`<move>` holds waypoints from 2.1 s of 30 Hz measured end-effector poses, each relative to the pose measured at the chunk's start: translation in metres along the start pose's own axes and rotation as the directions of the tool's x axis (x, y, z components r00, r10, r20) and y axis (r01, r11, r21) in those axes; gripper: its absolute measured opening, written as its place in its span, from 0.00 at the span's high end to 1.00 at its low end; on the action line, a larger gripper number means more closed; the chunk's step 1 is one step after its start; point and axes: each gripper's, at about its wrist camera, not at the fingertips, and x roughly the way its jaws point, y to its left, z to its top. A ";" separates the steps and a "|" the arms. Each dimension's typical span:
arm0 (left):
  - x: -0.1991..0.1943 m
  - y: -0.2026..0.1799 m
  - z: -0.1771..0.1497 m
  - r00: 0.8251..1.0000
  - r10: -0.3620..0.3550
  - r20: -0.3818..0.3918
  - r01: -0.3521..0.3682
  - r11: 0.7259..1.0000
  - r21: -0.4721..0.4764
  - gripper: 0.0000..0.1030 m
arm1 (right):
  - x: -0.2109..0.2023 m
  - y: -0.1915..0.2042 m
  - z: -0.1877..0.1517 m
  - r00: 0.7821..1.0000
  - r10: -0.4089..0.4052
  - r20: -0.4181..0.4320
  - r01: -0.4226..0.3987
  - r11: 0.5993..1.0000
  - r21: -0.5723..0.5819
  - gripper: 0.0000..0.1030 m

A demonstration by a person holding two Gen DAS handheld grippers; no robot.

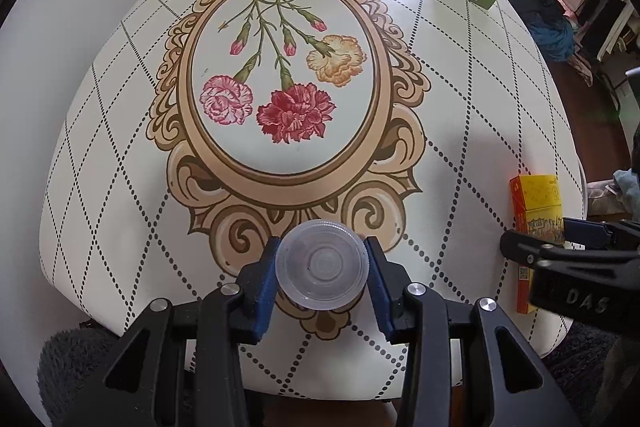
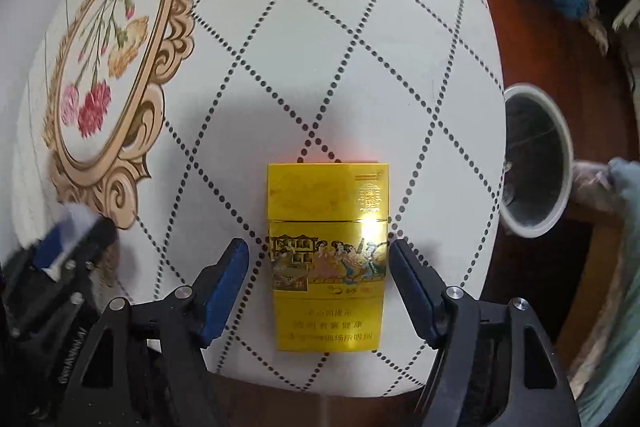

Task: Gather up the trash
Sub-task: 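Carry cup and yellow pack over the white bin and open both tools, then grasp the pink-white box with the left tool while the right tool grasps the green box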

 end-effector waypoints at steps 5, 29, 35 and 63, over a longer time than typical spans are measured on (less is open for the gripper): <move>0.000 -0.001 -0.001 1.000 0.009 0.002 -0.009 1.000 -0.001 0.64 | -0.009 0.007 -0.028 0.997 -0.005 0.076 0.005 1.000 -0.004 0.44; -0.010 -0.316 0.133 0.878 -0.450 -0.163 0.479 0.815 0.327 0.64 | -0.056 -0.346 -0.055 0.929 -0.021 0.370 -0.172 0.860 0.480 0.44; 0.086 -0.403 0.166 0.817 -0.440 -0.372 0.551 0.787 0.278 0.64 | 0.024 -0.413 -0.025 0.963 -0.001 0.270 -0.151 0.829 0.539 0.44; 0.004 -0.306 0.186 0.967 -0.252 0.028 0.229 0.913 0.338 0.04 | -0.002 -0.389 -0.009 0.961 -0.078 0.265 -0.083 0.832 0.548 0.00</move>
